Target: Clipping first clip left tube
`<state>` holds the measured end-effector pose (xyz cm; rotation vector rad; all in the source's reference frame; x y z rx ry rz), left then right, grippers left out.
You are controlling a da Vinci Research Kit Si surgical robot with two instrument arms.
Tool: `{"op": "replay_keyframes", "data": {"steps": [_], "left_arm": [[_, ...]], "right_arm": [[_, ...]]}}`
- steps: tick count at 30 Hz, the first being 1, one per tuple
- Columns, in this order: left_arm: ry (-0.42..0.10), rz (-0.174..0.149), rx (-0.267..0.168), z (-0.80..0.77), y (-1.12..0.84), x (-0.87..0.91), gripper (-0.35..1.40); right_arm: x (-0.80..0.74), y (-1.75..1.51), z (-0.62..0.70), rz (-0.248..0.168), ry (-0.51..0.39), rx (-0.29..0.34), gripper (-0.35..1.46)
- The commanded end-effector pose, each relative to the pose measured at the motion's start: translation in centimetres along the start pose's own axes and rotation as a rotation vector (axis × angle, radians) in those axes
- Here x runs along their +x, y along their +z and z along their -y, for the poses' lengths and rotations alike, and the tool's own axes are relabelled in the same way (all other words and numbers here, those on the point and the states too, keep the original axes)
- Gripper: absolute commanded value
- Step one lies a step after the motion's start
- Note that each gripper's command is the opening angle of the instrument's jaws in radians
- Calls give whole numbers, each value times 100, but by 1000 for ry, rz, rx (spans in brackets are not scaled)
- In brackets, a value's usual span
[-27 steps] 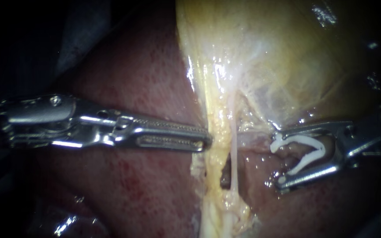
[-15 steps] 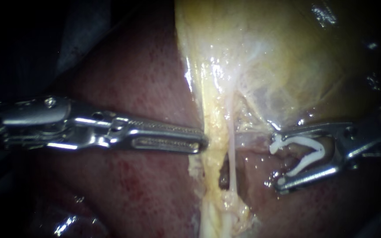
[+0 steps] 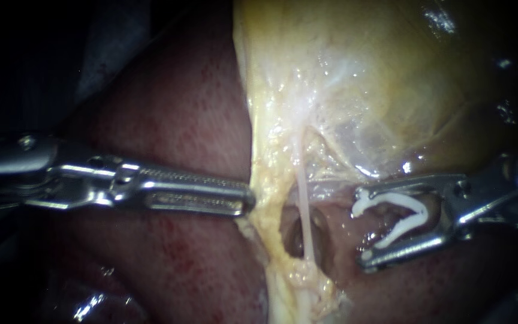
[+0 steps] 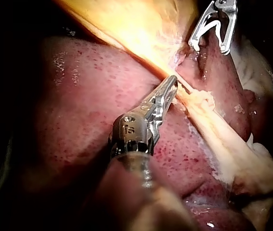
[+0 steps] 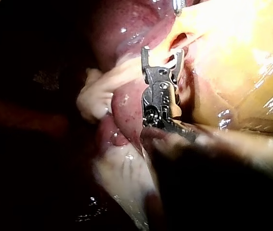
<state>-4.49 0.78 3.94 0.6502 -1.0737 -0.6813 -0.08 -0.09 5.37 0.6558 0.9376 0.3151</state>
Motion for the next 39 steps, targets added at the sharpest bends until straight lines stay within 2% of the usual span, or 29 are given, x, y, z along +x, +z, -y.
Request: {"op": "replay_keyframes", "data": {"steps": [1, 10, 13, 21, 25, 30, 39], "left_arm": [[1, -1, -1, 2, 0, -1, 4], [2, -2, 3, 8, 0, -1, 4], [2, -2, 3, 8, 0, -1, 4], [2, -2, 3, 8, 0, -1, 4], [2, -2, 3, 8, 0, -1, 4], [2, -2, 3, 8, 0, -1, 4], [2, -2, 3, 8, -1, -1, 4]], "right_arm": [[-2, 4, 1, 0, 13, -1, 57], [-22, 46, 13, 9, 59, 2, 59], [-23, 53, 14, 10, 69, 2, 59], [-23, 71, 13, 14, 90, 6, 59], [-28, 82, 13, 18, 90, 7, 59], [-36, 94, 9, 35, 84, 42, 57], [-39, 106, 1, 35, 81, 36, 57]]}}
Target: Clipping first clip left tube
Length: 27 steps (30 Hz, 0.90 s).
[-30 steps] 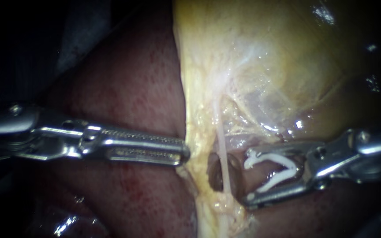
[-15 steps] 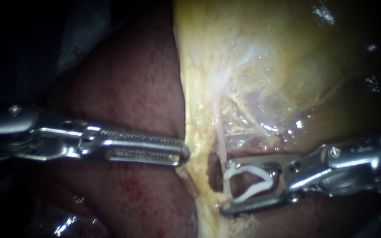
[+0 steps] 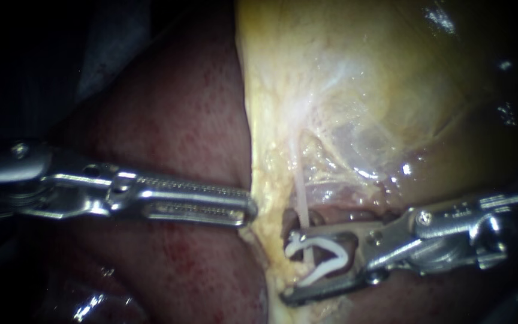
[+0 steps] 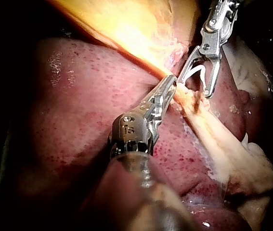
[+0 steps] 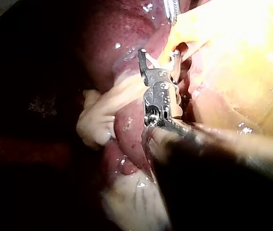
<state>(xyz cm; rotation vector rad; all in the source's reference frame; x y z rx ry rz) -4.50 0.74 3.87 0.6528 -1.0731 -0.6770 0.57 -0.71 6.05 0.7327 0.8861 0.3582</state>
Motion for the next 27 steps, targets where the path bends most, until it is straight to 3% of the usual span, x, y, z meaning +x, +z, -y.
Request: {"op": "replay_keyframes", "data": {"steps": [1, 18, 27], "left_arm": [[0, 0, 0, 0, 0, 0, 4], [0, 0, 0, 0, -1, 0, 4], [0, 0, 1, 0, -1, 0, 4]], "right_arm": [[0, 1, -1, 0, 0, -1, 57], [4, 20, -15, 3, 2, -1, 58], [6, 29, -12, 18, -3, 26, 56]]}}
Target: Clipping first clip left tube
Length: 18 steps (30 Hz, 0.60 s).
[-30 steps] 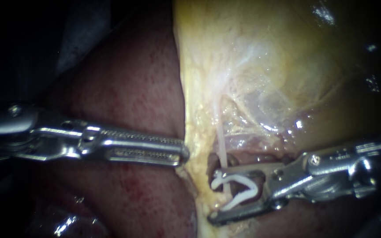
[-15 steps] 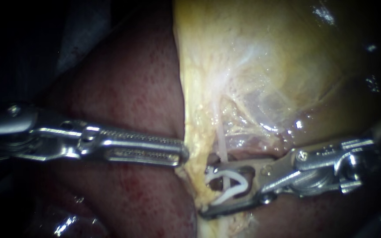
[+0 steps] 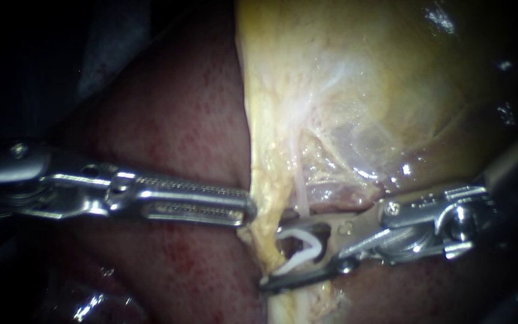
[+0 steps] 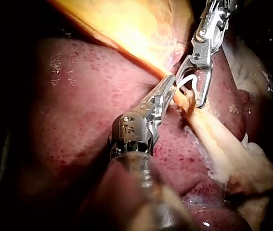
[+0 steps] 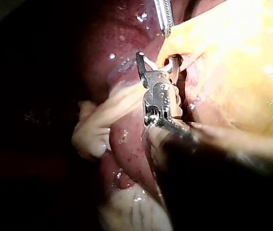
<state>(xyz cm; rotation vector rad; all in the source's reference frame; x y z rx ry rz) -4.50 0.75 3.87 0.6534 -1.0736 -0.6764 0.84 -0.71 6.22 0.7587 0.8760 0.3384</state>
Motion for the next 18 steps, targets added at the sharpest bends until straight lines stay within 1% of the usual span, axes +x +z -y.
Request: {"op": "replay_keyframes", "data": {"steps": [1, 6, 18], "left_arm": [[0, 0, 0, 0, 0, 0, 4], [0, 0, 0, -2, 0, 0, 4], [0, 0, 0, -3, 1, 0, 4]], "right_arm": [[0, 0, 2, 1, -3, 2, 56], [2, 2, 5, 11, -5, 21, 52], [12, 24, 1, 42, -42, 74, 51]]}}
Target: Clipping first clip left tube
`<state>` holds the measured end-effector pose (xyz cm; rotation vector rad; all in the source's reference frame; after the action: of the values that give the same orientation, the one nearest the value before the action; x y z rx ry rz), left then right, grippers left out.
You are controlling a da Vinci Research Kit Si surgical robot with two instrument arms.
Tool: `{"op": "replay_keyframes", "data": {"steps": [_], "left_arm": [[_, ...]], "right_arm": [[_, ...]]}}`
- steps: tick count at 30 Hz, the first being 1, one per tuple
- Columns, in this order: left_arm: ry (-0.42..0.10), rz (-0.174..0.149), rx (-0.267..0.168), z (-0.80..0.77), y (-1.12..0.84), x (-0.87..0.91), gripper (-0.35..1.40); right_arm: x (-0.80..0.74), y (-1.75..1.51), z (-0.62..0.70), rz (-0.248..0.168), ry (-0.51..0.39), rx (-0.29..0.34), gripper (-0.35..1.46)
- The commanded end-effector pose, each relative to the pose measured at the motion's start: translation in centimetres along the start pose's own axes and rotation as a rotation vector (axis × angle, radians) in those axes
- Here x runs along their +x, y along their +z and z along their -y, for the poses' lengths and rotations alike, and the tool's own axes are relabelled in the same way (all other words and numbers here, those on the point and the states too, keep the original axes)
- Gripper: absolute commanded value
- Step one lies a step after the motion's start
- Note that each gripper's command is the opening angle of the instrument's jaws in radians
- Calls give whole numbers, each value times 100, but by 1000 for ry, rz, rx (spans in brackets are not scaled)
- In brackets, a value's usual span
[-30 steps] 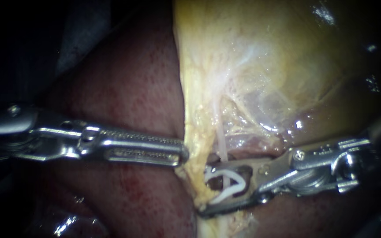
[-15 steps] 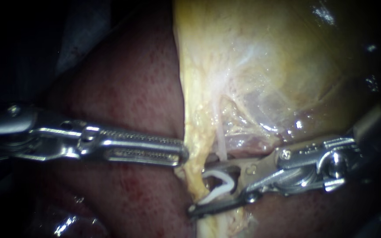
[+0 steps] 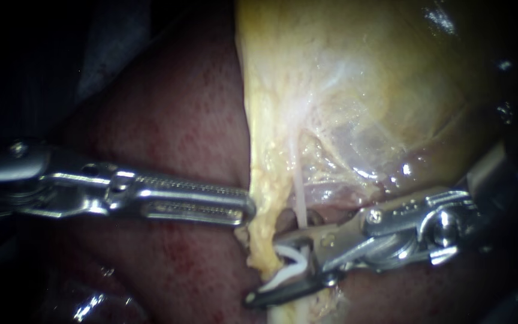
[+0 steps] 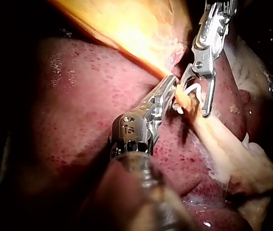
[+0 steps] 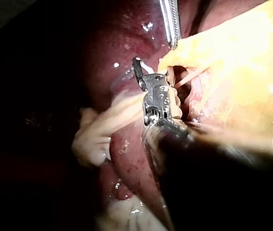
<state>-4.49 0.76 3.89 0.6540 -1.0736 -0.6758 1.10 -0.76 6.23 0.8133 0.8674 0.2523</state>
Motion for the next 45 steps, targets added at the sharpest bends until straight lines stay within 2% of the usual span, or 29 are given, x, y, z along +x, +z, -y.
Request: {"op": "replay_keyframes", "data": {"steps": [1, 15, 21, 23, 27, 29, 33, 45], "left_arm": [[0, 0, 0, 0, 0, 0, 4], [0, 0, -1, 0, 1, 0, 4], [0, 0, -1, -1, 1, -1, 4], [0, 0, -1, -1, 1, -1, 4], [0, 0, -1, -1, 1, -1, 4], [0, 0, 0, -2, 1, 0, 4], [0, 0, 0, -3, 1, 0, 4], [0, 0, 0, -3, 1, 0, 4]], "right_arm": [[1, 1, 0, 1, -1, 0, 51], [2, 5, -5, -1, 0, -6, 46], [0, 5, -12, -1, 0, -7, 30], [-1, 4, -14, -4, -1, -5, 16], [-3, 3, -19, 15, 1, -14, -4], [-4, 1, -21, 34, 2, -22, -8], [-7, 0, -21, 64, 3, -36, -13], [-10, 1, -21, 65, 1, -35, -16]]}}
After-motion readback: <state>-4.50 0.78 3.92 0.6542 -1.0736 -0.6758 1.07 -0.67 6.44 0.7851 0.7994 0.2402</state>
